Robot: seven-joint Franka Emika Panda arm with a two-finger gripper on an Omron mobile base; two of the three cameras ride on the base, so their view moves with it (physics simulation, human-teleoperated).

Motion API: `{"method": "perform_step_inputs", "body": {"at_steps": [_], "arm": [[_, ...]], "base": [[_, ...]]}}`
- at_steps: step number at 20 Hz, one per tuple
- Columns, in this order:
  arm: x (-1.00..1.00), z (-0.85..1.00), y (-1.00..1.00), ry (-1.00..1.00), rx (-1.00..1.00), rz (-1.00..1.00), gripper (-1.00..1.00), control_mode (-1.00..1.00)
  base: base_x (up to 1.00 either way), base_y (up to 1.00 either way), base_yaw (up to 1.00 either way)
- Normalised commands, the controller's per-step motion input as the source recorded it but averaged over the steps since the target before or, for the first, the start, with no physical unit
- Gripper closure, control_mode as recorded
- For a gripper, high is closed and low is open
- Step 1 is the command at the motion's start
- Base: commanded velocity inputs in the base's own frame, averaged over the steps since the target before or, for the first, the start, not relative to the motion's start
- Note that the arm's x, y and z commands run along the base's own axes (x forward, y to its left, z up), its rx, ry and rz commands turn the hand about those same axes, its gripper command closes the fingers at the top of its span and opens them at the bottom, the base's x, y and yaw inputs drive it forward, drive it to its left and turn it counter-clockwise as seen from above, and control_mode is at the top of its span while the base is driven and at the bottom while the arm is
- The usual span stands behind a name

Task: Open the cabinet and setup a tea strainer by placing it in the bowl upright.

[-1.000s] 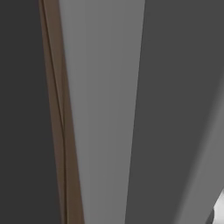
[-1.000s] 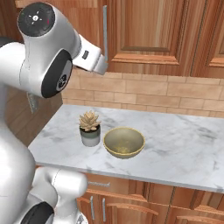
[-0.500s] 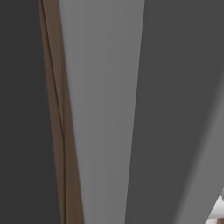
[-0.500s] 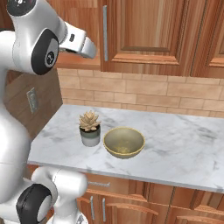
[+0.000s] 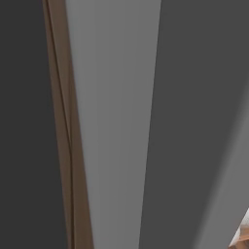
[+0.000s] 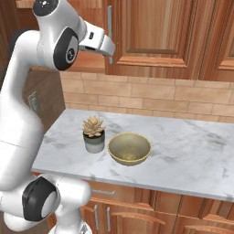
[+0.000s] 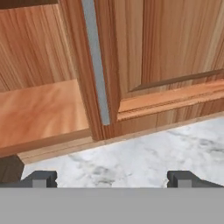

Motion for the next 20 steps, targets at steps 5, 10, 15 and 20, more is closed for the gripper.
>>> {"method": "perform_step_inputs", "body": {"at_steps": [5,10,15,20], "arm": [[0.40,0.00,-0.13,0.00,0.02,0.00,-1.00,-1.00],[0.46,-0.01,0.00,-0.02,0.00,0.00,-1.00,-1.00],[0.40,-0.01,0.00,-0.05,0.00,0.00,-1.00,-1.00],[0.29,-0.01,0.00,-0.01,0.00,0.00,-1.00,-1.00]], "base": [[0.00,0.00,0.00],[0.00,0.00,0.00],[0.00,0.00,0.00],[0.00,0.00,0.00]]}}
